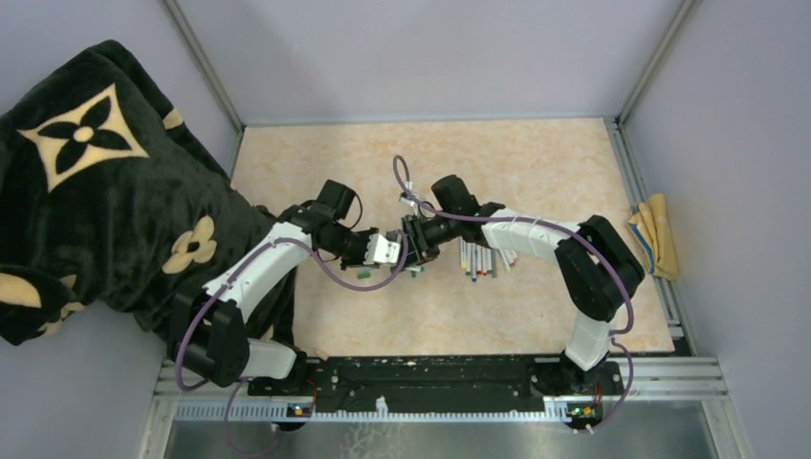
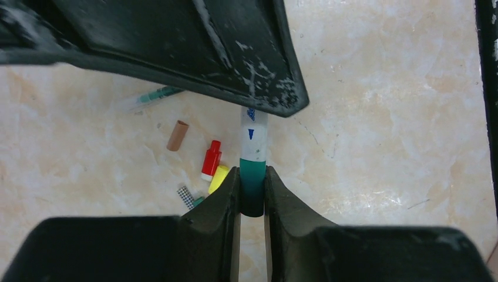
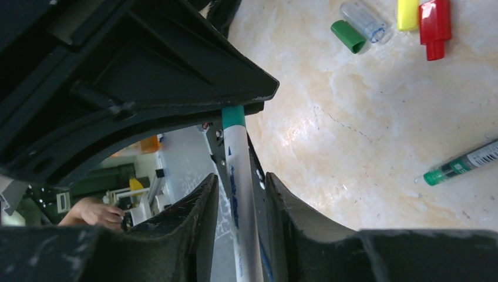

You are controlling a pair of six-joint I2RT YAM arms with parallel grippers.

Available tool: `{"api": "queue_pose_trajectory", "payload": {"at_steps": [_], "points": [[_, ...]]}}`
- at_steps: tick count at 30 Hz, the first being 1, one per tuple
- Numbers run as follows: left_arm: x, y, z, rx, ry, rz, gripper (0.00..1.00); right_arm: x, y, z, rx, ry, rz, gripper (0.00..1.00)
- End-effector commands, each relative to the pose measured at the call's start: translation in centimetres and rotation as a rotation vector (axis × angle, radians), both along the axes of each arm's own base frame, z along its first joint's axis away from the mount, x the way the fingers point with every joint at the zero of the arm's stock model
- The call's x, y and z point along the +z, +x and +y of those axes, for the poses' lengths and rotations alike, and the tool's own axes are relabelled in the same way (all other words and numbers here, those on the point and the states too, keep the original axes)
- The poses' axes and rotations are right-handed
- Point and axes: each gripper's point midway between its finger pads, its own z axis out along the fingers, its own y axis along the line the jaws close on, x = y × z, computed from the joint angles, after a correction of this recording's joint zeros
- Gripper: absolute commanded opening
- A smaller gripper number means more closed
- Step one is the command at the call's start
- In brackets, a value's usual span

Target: Open the pen caps

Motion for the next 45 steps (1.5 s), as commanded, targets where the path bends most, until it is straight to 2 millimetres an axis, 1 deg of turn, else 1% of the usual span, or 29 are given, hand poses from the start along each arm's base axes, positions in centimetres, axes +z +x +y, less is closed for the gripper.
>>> {"api": "queue_pose_trajectory", "payload": {"at_steps": [1,2,4,5,7,11,12,15,19,27,34,38,40,41,43,45], "points": [[1.2,0.0,-0.7,-0.037,-0.035,-0.052,0.08,0.2,-0.5,1.5,0.035,0.056,0.010,0.36],[1.2,0.0,-0.7,-0.039,-0.032,-0.052,0.07,0.0,-0.7,1.5,0.033,0.052,0.025,0.36],[1.2,-0.1,-0.7,-0.043,-0.029,-0.050,0.06,0.2,-0.4,1.9,0.027,0.072,0.019,0.36],[1.1,-0.2,-0.7,-0.047,-0.026,-0.050,0.05,0.2,-0.3,2.0,0.022,0.073,0.020,0.33],[1.0,-0.3,-0.5,-0.057,-0.012,-0.055,0.04,0.2,-0.1,2.0,0.010,0.071,0.016,0.24],[0.4,-0.2,0.2,-0.075,0.034,-0.086,0.00,0.1,0.0,1.8,0.004,0.050,0.007,0.01],[0.2,-0.1,0.5,-0.085,0.048,-0.099,0.00,-0.1,0.0,1.6,-0.002,0.035,0.003,0.00],[-0.2,0.1,1.0,-0.102,0.082,-0.138,0.00,-0.7,-0.3,0.4,-0.012,-0.010,0.010,0.00],[-0.7,1.3,2.2,-0.099,0.156,-0.198,0.00,-1.2,-0.9,-1.4,-0.029,-0.040,0.018,0.00],[-2.4,3.4,4.5,-0.033,0.303,-0.232,0.00,-1.1,-2.4,-4.9,-0.045,-0.079,0.010,0.00],[-3.4,5.2,5.9,0.067,0.355,-0.218,0.00,-1.0,-2.6,-8.1,-0.109,-0.119,-0.025,0.00],[-3.8,6.1,6.9,0.112,0.367,-0.210,0.00,-0.8,-2.3,-9.1,-0.136,-0.140,-0.050,0.00],[-3.7,6.6,7.0,0.143,0.343,-0.203,0.00,-1.1,-1.6,-9.5,-0.168,-0.180,-0.077,0.00],[-3.5,6.8,6.7,0.161,0.318,-0.194,0.00,-1.4,-0.9,-9.7,-0.199,-0.207,-0.103,0.00],[-3.5,6.6,6.2,0.195,0.271,-0.150,0.00,-1.9,1.9,-10.6,-0.334,-0.284,-0.185,0.00],[-3.7,6.3,5.4,0.235,0.221,-0.082,0.00,-1.9,5.0,-11.4,-0.480,-0.333,-0.271,0.00]]}}
